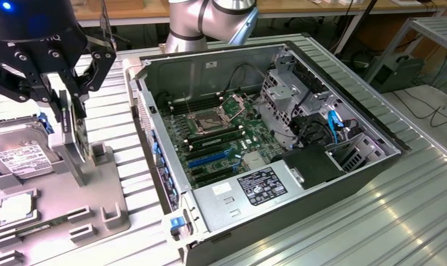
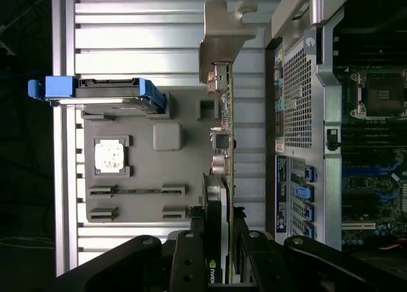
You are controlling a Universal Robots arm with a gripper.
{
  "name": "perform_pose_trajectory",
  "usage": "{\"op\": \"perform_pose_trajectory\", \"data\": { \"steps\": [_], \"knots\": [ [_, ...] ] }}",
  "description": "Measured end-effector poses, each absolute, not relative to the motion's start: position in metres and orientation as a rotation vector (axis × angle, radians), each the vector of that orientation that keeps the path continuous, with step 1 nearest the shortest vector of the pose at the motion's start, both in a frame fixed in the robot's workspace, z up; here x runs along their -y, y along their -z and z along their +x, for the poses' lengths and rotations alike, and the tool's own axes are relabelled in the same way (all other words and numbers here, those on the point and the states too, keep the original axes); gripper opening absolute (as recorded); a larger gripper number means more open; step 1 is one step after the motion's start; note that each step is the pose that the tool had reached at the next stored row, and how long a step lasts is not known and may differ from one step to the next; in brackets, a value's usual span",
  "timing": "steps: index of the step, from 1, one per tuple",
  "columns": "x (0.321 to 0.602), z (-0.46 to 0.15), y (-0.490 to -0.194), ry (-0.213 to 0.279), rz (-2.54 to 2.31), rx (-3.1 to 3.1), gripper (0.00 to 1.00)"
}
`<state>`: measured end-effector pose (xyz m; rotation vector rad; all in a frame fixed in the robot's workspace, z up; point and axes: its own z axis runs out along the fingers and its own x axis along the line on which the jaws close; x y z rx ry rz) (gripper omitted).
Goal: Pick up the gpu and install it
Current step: 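Pick up the gpu and move the gpu toward the slot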
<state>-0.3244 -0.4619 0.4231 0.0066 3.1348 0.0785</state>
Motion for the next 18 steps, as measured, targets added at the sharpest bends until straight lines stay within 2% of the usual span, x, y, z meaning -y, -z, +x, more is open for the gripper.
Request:
{"op": "perform_pose_trajectory", "data": {
  "steps": [18],
  "knots": [
    [0.462,-0.324,-0.440,-0.079,0.007,-3.135,0.27]
  ]
}}
